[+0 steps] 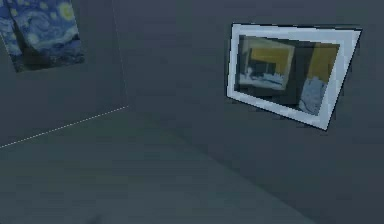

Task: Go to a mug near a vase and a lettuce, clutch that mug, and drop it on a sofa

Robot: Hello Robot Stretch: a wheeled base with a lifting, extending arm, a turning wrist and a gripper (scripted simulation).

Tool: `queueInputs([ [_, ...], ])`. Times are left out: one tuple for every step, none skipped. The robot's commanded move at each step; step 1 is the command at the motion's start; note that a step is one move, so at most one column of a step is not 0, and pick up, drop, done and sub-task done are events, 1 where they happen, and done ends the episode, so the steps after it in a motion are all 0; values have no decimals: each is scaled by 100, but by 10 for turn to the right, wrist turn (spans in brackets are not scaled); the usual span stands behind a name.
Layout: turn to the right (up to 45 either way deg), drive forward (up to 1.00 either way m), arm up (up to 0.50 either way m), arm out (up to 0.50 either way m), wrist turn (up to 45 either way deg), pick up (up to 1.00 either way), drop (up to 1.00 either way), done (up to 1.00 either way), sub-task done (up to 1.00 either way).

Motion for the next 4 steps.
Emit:
queueInputs([
  [-60,0,0,0,0,0,0,0,0],
  [0,65,0,0,0,0,0,0,0],
  [-360,0,0,0,0,0,0,0,0],
  [0,80,0,0,0,0,0,0,0],
])
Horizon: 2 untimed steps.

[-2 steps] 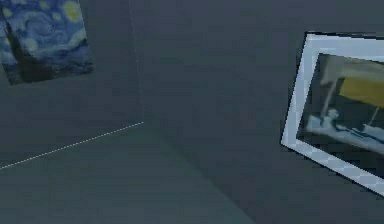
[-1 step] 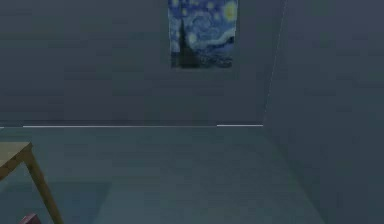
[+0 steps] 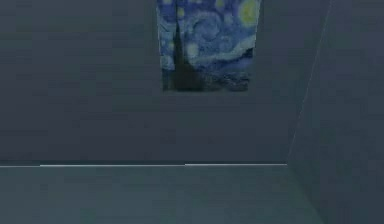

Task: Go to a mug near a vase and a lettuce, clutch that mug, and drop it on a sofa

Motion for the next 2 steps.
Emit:
queueInputs([
  [-360,0,0,0,0,0,0,0,0],
  [0,40,0,0,0,0,0,0,0],
])
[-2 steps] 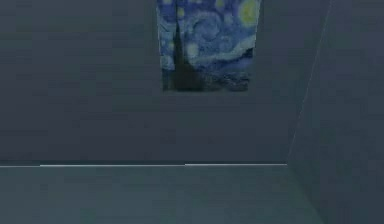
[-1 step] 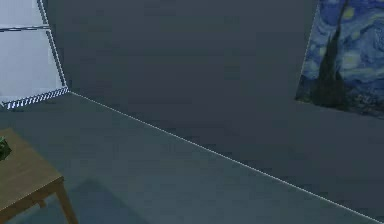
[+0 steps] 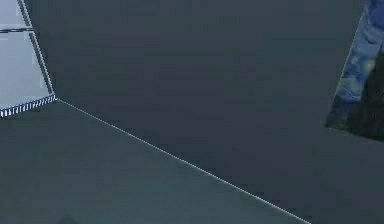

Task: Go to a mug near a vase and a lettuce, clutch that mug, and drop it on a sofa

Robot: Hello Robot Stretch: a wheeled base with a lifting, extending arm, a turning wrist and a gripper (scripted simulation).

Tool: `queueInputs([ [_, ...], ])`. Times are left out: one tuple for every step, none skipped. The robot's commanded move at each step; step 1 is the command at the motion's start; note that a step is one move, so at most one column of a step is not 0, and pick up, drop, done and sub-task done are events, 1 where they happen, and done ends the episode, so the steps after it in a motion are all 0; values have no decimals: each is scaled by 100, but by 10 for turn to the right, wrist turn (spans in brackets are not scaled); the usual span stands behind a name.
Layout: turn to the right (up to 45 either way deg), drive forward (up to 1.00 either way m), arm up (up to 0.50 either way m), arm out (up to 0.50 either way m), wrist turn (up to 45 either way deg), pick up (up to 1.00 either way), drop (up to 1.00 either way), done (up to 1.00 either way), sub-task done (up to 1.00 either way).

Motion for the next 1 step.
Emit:
queueInputs([
  [-450,0,0,0,0,0,0,0,0],
])
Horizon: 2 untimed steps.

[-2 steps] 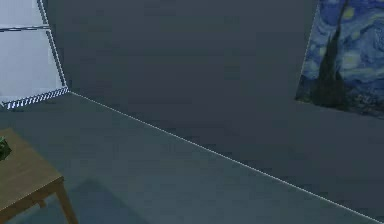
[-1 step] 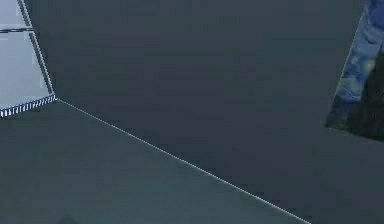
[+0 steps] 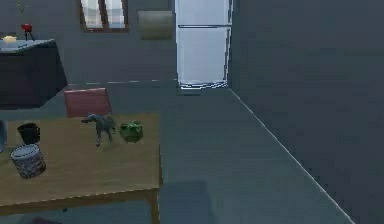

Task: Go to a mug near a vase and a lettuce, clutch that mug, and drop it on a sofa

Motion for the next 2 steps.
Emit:
queueInputs([
  [450,0,0,0,0,0,0,0,0],
  [30,0,0,0,0,0,0,0,0],
])
